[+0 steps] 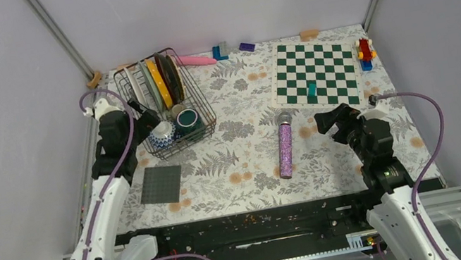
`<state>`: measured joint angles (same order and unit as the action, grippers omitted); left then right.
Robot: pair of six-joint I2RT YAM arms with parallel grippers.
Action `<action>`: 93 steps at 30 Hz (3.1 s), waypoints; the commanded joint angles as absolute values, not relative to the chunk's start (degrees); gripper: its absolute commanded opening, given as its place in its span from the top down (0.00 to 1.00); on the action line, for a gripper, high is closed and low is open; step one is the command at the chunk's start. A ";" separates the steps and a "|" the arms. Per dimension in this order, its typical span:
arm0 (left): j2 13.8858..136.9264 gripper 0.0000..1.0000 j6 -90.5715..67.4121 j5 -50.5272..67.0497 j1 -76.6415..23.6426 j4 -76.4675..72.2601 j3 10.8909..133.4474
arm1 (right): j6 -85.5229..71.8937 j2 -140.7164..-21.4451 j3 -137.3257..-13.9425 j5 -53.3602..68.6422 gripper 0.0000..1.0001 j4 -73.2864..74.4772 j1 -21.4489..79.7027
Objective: Unload the mixed dishes from the dish rack
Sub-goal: Pick up the plate from the dish rack.
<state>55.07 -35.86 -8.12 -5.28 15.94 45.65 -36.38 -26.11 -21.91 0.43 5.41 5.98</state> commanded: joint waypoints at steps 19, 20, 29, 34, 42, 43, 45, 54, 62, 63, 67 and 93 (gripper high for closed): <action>86.82 0.10 -25.15 3.94 7.52 13.51 75.88 | -35.50 -29.59 -22.75 13.82 0.01 -0.48 5.84; 87.62 0.11 -25.02 5.23 7.67 13.21 76.56 | -35.68 -29.75 -22.50 14.49 0.01 -1.87 5.81; 94.99 0.23 -23.08 8.69 7.82 15.73 83.64 | -35.74 -28.21 -22.15 14.81 0.01 -2.03 5.80; 98.81 0.36 -22.79 10.93 7.82 16.74 86.94 | -35.76 -27.25 -21.61 15.07 0.01 -2.55 5.80; 103.62 0.59 -22.33 11.69 7.82 18.42 90.32 | -35.90 -27.42 -21.52 15.27 0.01 -2.71 5.80; 104.01 0.60 -22.14 11.74 7.78 18.60 90.62 | -35.92 -27.54 -21.47 15.27 0.01 -2.83 5.80; 104.88 0.61 -21.85 12.40 7.82 18.95 91.32 | -36.03 -27.83 -21.48 15.36 0.01 -2.90 5.80; 105.54 0.64 -19.43 11.15 7.73 20.19 92.13 | -35.95 -27.80 -21.57 15.21 0.01 -2.55 5.80; 106.58 0.71 -18.09 10.95 7.07 21.96 94.37 | -35.95 -27.16 -21.48 14.79 0.01 -2.24 5.80; 106.87 0.71 -17.92 10.83 6.87 22.24 94.68 | -35.95 -27.12 -21.48 14.73 0.01 -2.22 5.80; 107.63 0.76 -17.46 10.81 6.59 23.28 96.05 | -35.32 -26.54 -22.19 13.14 0.01 -0.36 5.80; 100.95 1.00 -15.97 -1.33 2.78 27.17 102.08 | -35.54 -23.50 -22.02 11.59 0.01 2.75 5.80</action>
